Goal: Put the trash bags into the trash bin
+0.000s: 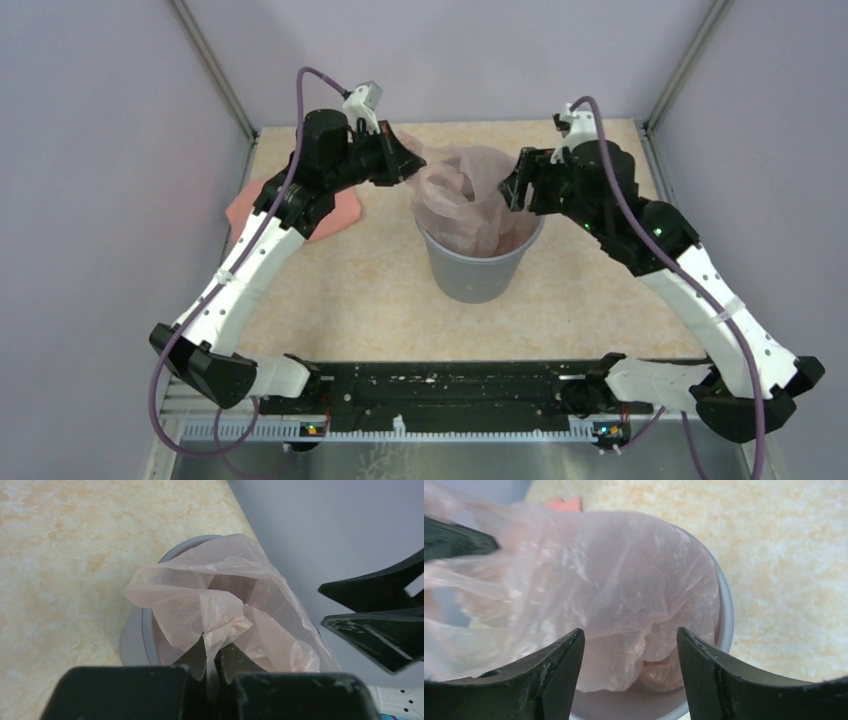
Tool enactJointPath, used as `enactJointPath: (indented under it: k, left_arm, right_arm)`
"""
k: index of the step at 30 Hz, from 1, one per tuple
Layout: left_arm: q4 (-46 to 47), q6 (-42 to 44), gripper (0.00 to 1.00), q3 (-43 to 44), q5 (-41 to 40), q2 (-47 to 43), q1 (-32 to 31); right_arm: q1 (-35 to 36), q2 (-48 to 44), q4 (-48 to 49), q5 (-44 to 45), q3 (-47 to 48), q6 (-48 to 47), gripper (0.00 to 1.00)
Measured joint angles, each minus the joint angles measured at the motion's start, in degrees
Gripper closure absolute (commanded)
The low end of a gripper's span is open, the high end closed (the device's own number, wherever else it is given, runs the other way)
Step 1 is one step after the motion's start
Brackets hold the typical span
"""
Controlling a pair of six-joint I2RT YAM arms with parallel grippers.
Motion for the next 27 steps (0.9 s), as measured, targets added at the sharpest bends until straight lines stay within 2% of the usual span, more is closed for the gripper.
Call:
enactJointPath:
  k: [4,6,13,19,22,27]
  left_arm:
    - [0.00,-0.02,1.00,-0.57,-0.22,0.00,-0.66]
    - [-0.04,-0.02,1.00,-0.81,-0.42,0.04,-1.57]
    - [0.04,-0.07,1.00,-0.81,-1.70,1.55,-5.55]
    - [0.00,-0.09,1.00,-0.81,-2.86,2.71,-7.10]
    - [-0.04,-0.09,1.00,-0.81,-3.43,2.78,-7.32]
    - [-0.24,-0.04,1.00,-0.81,-4.00,2.78,-7.52]
  right_arm:
    - [1.14,-2.29,-0.57,-1.25,3.41,-0.50,0.30]
    - [4.00,-2.99,-1.27,-1.16,4.96,-0.98,0.29]
    - [23.74,-0.55,-1.86,4.57,11.02,-5.01,0.25]
    - [29.18,5.35,-2.86,11.82,12.79,-7.78,0.27]
    - [29.75,7.74,-4.39,14.97,12.74,-8.37,0.37]
    - [29.77,8.22,-6.36,20.00,11.85,-8.28,0.78]
